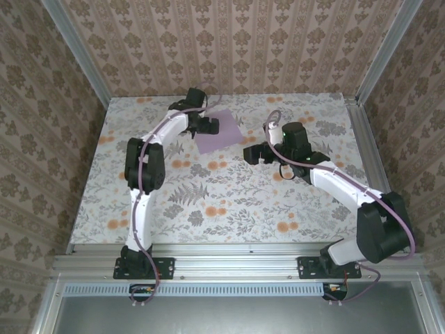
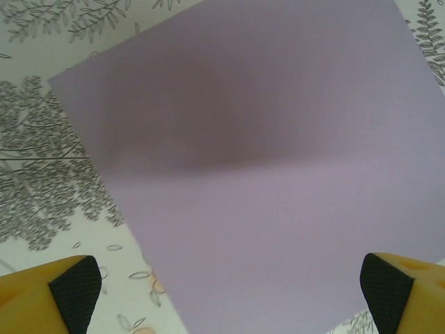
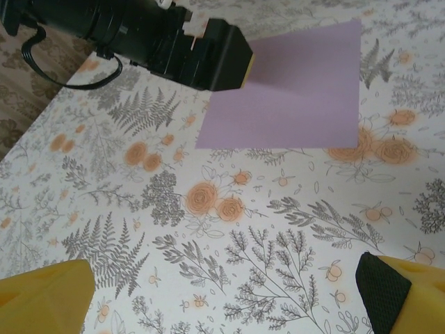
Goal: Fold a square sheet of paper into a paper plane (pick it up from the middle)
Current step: Move the square sheet of paper to the center of the table.
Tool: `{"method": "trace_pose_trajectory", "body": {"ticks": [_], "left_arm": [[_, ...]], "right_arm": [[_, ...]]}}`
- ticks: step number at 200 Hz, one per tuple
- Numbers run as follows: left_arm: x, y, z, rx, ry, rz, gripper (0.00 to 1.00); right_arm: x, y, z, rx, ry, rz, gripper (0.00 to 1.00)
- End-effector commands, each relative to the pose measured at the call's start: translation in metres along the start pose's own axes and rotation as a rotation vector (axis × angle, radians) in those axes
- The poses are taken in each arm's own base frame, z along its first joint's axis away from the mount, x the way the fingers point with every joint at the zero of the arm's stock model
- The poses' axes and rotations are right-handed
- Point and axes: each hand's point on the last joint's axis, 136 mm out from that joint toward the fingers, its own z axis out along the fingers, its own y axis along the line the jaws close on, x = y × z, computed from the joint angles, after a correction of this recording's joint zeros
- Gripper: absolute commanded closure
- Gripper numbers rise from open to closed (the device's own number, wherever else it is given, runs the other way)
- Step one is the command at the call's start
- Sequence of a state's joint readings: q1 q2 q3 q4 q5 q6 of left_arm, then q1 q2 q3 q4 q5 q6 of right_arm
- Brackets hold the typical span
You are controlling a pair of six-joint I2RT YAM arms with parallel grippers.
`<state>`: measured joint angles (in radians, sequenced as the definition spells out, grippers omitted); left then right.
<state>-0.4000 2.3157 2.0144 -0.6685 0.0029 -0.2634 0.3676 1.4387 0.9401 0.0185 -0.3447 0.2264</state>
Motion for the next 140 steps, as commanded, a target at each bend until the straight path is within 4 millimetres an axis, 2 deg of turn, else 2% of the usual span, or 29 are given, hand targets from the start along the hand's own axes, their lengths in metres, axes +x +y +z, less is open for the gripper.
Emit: {"method": "trace_pose_trajectory", "body": {"ticks": [1,46,61,79,83,90,140], "left_arm": [[0.012,-0.001,0.008,-0.035,0.067,-0.056,0.00],[0.019,-0.016,0.023,-0.057,0.092,-0.058,0.00],[0.026,-0.015,0.029,-0.059,0.111,-0.068,0.00],[0.036,-0.014,0.036,-0.058,0.138,-0.074,0.00],[0.041,-0.030,0.036,-0.041,0.143,-0.047,0.00],[0.045,-0.034,0.039,-0.034,0.150,-0.036,0.00],[0.078,-0.031,0.044,-0.080,0.219,-0.007,0.00]], "right_arm": [[-0.007,-0.001,0.006,0.012,-0.008,0.032,0.00],[-0.002,-0.005,0.011,0.025,0.006,0.051,0.00],[-0.002,-0.006,0.010,0.028,0.005,0.052,0.00],[0.000,-0.006,0.008,0.032,0.007,0.054,0.00],[0.000,-0.006,0.008,0.032,0.007,0.053,0.00],[0.000,-0.006,0.007,0.032,0.009,0.054,0.00],[0.003,-0.004,0.001,0.034,0.012,0.055,0.00]]}}
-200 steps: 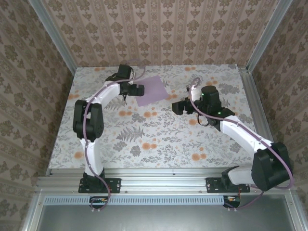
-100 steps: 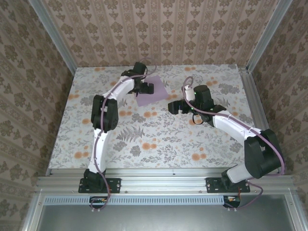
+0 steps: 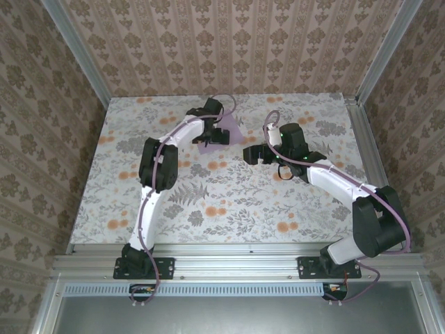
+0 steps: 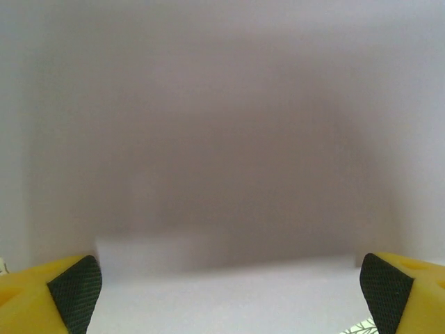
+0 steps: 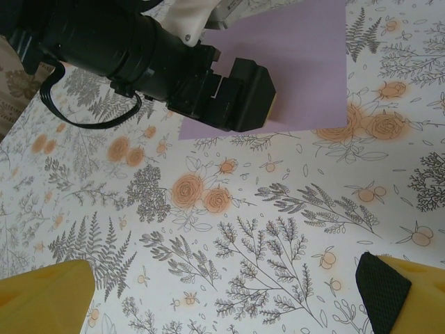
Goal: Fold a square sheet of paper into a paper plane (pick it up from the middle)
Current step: Move the square sheet of paper to the center of the table.
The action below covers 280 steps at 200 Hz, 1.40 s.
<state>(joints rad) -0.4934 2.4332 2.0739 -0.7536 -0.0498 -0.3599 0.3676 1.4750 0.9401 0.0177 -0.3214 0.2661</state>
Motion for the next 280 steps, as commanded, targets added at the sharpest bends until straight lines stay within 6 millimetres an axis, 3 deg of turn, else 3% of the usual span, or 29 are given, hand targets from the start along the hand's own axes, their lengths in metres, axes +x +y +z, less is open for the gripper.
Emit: {"method": "trace_pose_trajectory", "body": {"ticks": [1,31,63,113,150,198,224,256,280], "left_arm": [[0.033,0.003,0.010,-0.031,0.089,0.001,0.00],[0.056,0.009,0.010,-0.080,0.123,0.033,0.00],[0.079,-0.003,0.002,-0.045,0.144,0.036,0.00],[0.140,-0.019,-0.016,-0.001,0.192,0.059,0.00],[0.182,-0.032,-0.040,0.002,0.201,0.112,0.00],[0.244,-0.042,-0.051,0.012,0.289,0.236,0.00],[0.260,-0.061,-0.058,0.061,0.295,0.260,0.00],[0.260,-0.096,-0.065,0.120,0.263,0.275,0.00],[0.256,-0.102,-0.069,0.133,0.239,0.247,0.00]], "right_arm": [[-0.006,0.006,-0.008,0.003,-0.015,0.005,0.00],[-0.007,0.007,-0.015,0.003,-0.028,0.008,0.00],[-0.002,0.006,-0.018,0.013,-0.020,0.009,0.00],[0.000,0.007,-0.039,0.039,-0.028,-0.006,0.00],[0.018,0.007,-0.051,0.052,0.031,0.015,0.00],[0.050,0.007,-0.076,0.071,0.099,0.049,0.00],[0.065,0.009,-0.087,0.080,0.133,0.077,0.00],[0.085,0.006,-0.097,0.127,0.196,0.113,0.00],[0.097,0.008,-0.107,0.152,0.245,0.116,0.00]]}}
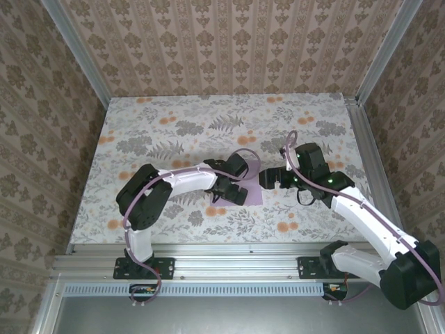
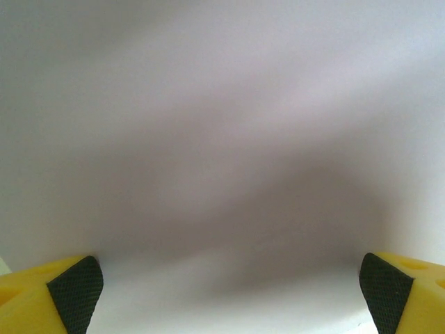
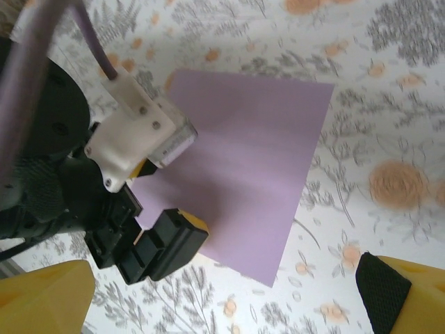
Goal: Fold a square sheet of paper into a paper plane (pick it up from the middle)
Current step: Move the square sheet of paper to the center of the table.
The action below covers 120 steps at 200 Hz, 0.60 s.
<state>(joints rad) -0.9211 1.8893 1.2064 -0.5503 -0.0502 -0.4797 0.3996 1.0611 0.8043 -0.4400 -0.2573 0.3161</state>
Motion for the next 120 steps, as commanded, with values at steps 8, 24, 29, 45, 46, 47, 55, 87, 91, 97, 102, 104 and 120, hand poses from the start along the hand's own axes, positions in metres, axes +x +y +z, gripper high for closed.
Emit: {"method": "trace_pose_trajectory", "body": {"ticks": [8,24,29,45,46,47,55,87,91,97,102,104,120], "left_arm": [[0.019,-0.016,0.005,0.067,0.080,-0.046,0.00],[0.012,-0.018,-0.006,0.077,0.052,-0.032,0.00],[0.010,-0.019,-0.011,0.084,0.043,-0.027,0.00],[0.006,-0.020,-0.023,0.114,0.021,-0.036,0.00],[0.005,-0.020,-0.024,0.116,0.018,-0.039,0.00],[0.005,-0.019,-0.025,0.117,0.017,-0.040,0.00],[0.006,-0.016,-0.030,0.123,0.014,-0.045,0.00],[0.017,0.006,-0.062,0.107,-0.023,-0.065,0.00],[0.018,0.007,-0.068,0.113,-0.038,-0.065,0.00],[0.021,0.009,-0.074,0.120,-0.050,-0.067,0.00],[0.023,0.011,-0.081,0.126,-0.063,-0.071,0.00],[0.024,0.013,-0.083,0.126,-0.065,-0.073,0.00],[0.033,0.029,-0.092,0.116,-0.071,-0.089,0.00]], "right_arm": [[0.028,-0.007,-0.010,0.071,0.082,0.028,0.00],[0.032,-0.004,-0.009,0.065,0.089,0.037,0.00],[0.034,-0.002,-0.008,0.061,0.092,0.037,0.00],[0.037,0.002,-0.008,0.065,0.093,0.035,0.00],[0.038,0.003,-0.008,0.067,0.093,0.035,0.00],[0.038,0.002,-0.008,0.069,0.092,0.035,0.00],[0.037,0.005,-0.008,0.073,0.082,0.035,0.00],[0.026,0.018,0.001,0.049,0.066,0.090,0.00],[0.024,0.020,0.003,0.050,0.063,0.087,0.00],[0.023,0.024,0.005,0.054,0.061,0.074,0.00],[0.022,0.027,0.007,0.057,0.057,0.065,0.00],[0.022,0.029,0.007,0.056,0.053,0.063,0.00],[0.018,0.039,0.015,0.052,0.047,0.057,0.00]]}}
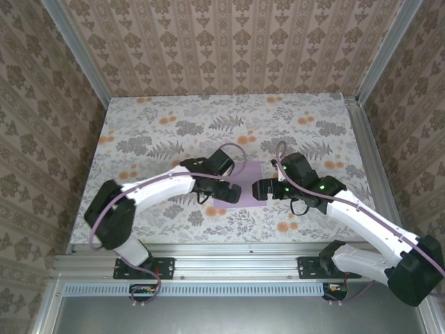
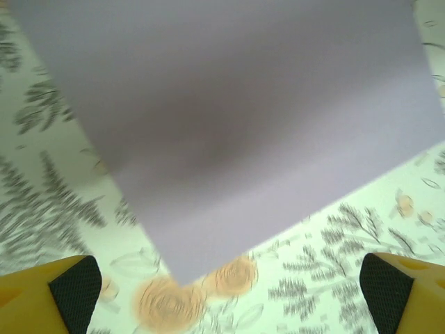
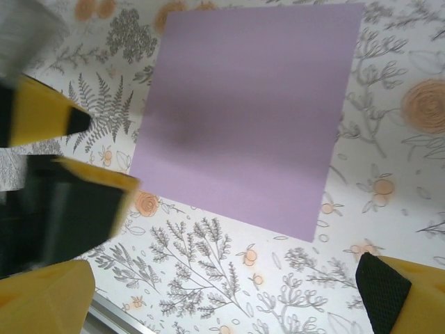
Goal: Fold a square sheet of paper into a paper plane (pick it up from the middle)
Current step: Move the square sheet of paper to the center of the table, then fold the square sheet of paper in half at the center of the table.
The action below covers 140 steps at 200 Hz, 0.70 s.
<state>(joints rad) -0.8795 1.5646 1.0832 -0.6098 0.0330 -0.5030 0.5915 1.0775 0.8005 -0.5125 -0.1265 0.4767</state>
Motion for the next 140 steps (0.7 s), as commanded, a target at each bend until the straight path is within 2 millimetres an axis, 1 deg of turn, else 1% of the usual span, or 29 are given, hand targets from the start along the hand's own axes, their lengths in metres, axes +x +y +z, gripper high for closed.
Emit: {"method": "trace_pose_trajectory", "body": {"ticks": [1,20,31,36,41,53,57,77,95,115,122,126,140], "left_arm": [[0.018,0.019,-0.018,-0.011,0.023,-0.029,0.00],[0.024,0.040,-0.023,-0.007,0.016,-0.077,0.00],[0.024,0.047,-0.027,0.017,-0.004,-0.104,0.00],[0.025,0.050,-0.029,0.028,-0.013,-0.114,0.00],[0.025,0.051,-0.030,0.043,-0.023,-0.122,0.00],[0.026,0.056,-0.034,0.071,-0.042,-0.144,0.00],[0.026,0.059,-0.035,0.078,-0.047,-0.151,0.00],[0.028,0.076,-0.042,0.091,-0.079,-0.189,0.00],[0.029,0.086,-0.045,0.114,-0.106,-0.228,0.00],[0.027,0.093,-0.048,0.154,-0.144,-0.267,0.00],[0.026,0.091,-0.048,0.170,-0.150,-0.268,0.00],[0.022,0.098,-0.050,0.168,-0.166,-0.292,0.00],[0.015,0.104,-0.052,0.175,-0.195,-0.310,0.00]], "right_arm": [[-0.020,0.017,0.003,0.006,-0.059,0.020,0.00],[-0.024,0.020,0.015,0.069,-0.039,0.033,0.00],[-0.026,0.018,0.023,0.137,-0.020,0.043,0.00],[-0.022,0.014,0.026,0.181,0.009,0.043,0.00],[-0.021,0.014,0.029,0.206,0.023,0.043,0.00],[-0.023,0.020,0.035,0.224,0.033,0.028,0.00],[-0.020,0.019,0.044,0.246,0.049,0.020,0.00],[-0.024,0.027,0.058,0.262,0.056,0.017,0.00],[-0.025,0.026,0.072,0.301,0.070,0.012,0.00],[-0.021,0.024,0.088,0.348,0.108,-0.005,0.00],[-0.021,0.021,0.092,0.367,0.115,-0.004,0.00],[-0.020,0.020,0.095,0.378,0.118,-0.005,0.00],[-0.020,0.018,0.104,0.399,0.132,-0.006,0.00]]}}
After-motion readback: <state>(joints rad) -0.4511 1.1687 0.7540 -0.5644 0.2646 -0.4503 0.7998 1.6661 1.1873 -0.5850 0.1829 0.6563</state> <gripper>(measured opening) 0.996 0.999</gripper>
